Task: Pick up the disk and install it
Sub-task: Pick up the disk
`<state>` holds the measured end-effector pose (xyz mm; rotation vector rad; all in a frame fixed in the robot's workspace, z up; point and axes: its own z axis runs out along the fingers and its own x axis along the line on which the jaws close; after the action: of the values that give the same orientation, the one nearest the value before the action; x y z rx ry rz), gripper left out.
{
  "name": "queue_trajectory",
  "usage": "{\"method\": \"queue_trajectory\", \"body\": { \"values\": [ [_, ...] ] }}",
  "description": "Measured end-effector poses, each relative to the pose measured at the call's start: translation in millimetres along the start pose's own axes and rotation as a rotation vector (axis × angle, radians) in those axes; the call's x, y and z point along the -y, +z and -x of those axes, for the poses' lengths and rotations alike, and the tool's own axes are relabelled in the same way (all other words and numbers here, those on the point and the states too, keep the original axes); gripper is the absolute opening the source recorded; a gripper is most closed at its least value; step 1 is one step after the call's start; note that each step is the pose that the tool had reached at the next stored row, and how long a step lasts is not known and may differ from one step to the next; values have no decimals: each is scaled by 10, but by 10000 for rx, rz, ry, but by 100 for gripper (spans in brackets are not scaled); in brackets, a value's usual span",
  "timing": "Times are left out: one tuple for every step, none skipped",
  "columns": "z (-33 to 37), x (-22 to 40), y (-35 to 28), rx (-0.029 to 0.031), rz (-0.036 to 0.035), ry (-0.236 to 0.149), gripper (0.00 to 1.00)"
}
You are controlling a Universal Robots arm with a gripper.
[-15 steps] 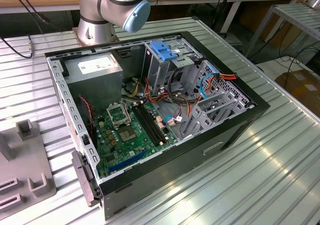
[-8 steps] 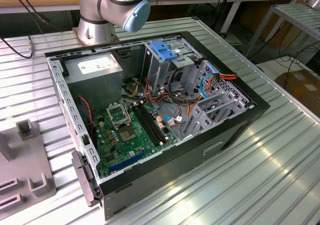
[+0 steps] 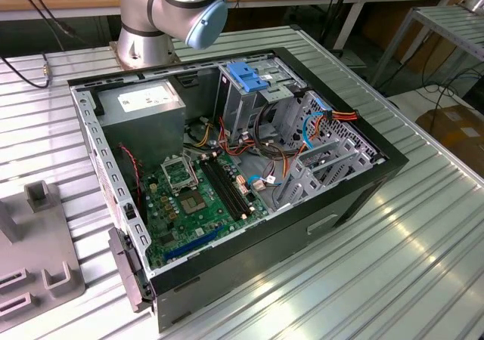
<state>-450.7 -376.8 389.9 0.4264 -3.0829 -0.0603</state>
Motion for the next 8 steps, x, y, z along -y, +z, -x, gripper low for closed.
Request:
{"method": "queue_trajectory", "body": {
  "values": [
    [0,0,0,-14,-8,-332,10],
    [0,0,0,-25,-14,-576,10],
    [0,0,0,-32,-17,-746,10],
    [0,0,0,-41,-23,-975,10],
    [0,0,0,-48,-27,-1143,10],
    [0,0,0,-57,-31,-1351,10],
    [0,0,0,-65,-36,-1529,10],
    [0,0,0,-73,-40,-1720,10]
  ]
}}
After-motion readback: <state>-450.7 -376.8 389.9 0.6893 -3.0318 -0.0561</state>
